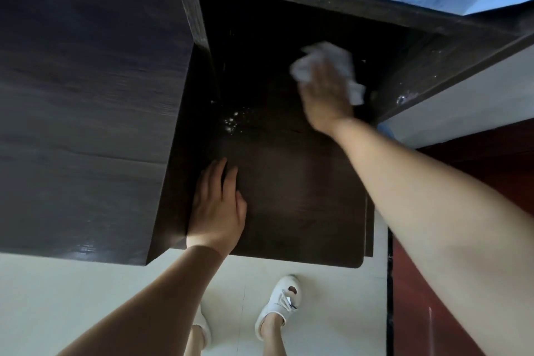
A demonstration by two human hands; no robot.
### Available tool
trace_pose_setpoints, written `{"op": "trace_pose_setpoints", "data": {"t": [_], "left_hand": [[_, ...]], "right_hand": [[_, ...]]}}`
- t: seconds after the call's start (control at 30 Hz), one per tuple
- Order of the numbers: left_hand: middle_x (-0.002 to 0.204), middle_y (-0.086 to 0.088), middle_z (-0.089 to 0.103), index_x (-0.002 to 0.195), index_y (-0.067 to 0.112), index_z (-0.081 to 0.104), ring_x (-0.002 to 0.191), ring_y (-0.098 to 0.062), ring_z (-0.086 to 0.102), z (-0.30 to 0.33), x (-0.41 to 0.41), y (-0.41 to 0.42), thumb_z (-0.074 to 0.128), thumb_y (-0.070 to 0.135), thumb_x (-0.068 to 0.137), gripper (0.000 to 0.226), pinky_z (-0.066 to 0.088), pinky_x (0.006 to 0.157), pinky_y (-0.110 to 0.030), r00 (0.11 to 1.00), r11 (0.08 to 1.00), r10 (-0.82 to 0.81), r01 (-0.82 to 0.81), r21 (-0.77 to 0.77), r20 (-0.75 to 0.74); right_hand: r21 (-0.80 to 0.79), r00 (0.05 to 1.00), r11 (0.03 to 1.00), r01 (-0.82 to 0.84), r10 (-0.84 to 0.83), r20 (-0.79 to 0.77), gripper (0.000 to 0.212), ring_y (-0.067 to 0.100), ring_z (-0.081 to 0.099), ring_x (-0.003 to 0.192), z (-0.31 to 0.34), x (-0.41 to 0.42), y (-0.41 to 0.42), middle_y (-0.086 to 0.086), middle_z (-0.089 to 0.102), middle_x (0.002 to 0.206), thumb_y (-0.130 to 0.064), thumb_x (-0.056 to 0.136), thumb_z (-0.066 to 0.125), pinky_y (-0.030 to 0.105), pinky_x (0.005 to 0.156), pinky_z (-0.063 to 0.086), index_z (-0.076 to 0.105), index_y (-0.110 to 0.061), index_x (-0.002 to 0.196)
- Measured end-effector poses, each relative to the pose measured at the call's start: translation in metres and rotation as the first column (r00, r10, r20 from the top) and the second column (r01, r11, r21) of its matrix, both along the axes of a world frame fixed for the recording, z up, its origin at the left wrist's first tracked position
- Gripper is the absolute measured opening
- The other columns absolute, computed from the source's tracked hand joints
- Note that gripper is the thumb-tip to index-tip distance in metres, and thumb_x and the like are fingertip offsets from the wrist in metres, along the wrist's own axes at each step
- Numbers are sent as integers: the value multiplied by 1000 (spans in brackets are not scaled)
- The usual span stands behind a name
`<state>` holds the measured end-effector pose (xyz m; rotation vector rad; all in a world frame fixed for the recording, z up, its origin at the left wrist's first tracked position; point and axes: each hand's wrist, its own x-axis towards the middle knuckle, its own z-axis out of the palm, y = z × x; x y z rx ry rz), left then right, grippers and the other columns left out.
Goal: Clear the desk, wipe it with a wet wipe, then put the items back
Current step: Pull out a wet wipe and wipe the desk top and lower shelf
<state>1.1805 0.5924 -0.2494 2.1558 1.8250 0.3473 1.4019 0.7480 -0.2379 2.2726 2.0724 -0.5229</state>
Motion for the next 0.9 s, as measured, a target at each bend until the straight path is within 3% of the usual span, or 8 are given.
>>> {"op": "trace_pose_setpoints", "data": {"t": [0.07,0.17,0.27,0.33,0.4,0.5,0.67,0.9], "left_hand": [[128,-21,53,120,3,48,122,-28,32,0,0,1,35,21,84,42,38,101,-47,1000,1000,-1,1,17,-9],[127,-20,54,119,4,49,121,-28,33,1,0,1,36,21,83,42,39,99,-50,1000,999,-3,4,36,-11],[127,-20,54,120,5,47,121,-28,33,0,-1,0,36,21,83,42,37,100,-52,1000,999,0,1,43,-16],[127,-20,54,120,5,47,121,-27,33,0,-2,0,36,21,83,42,37,100,-51,1000,999,0,1,44,-16],[126,-19,55,119,5,49,120,-27,33,0,-2,1,36,21,83,42,38,99,-50,1000,998,-1,2,57,-30],[125,-19,57,118,5,51,120,-26,34,1,-2,1,36,22,83,42,39,97,-52,999,998,0,3,69,-41],[128,-17,55,120,7,49,122,-26,34,-2,-1,1,34,23,84,42,39,99,-49,999,999,-1,3,50,-36],[127,-17,56,119,7,51,122,-25,34,-2,0,1,36,23,83,43,37,101,-46,999,996,5,-3,86,-32]], "right_hand": [[-16,947,947,322,-322,9,60,24,-9,145,0,16,7,12,-9,157,-38,99,18,38,117,-6,-3,-7,147],[-48,883,882,469,-467,51,62,25,-13,144,0,-18,23,16,-10,156,-38,99,15,40,118,-8,-4,-1,145],[0,992,992,126,-126,-14,60,28,-8,145,-9,-74,35,19,-5,156,-32,99,19,42,118,-5,-2,0,145],[15,974,974,-224,224,-16,58,33,-2,144,-13,-94,36,21,2,156,-28,99,23,46,118,1,4,0,146],[7,929,929,-369,369,-30,54,32,6,144,-4,-80,46,19,9,156,-23,99,25,44,118,5,10,-2,146],[-16,952,952,-306,305,-38,50,30,7,144,7,-24,41,16,12,156,-21,100,20,38,118,4,14,-5,146],[-12,996,996,85,-85,-17,52,28,6,144,0,4,10,17,14,155,-29,100,20,42,118,0,8,-11,147],[57,941,942,-331,335,-58,52,31,16,142,-6,-88,63,17,22,153,-25,99,29,43,117,4,18,-6,146]]}}
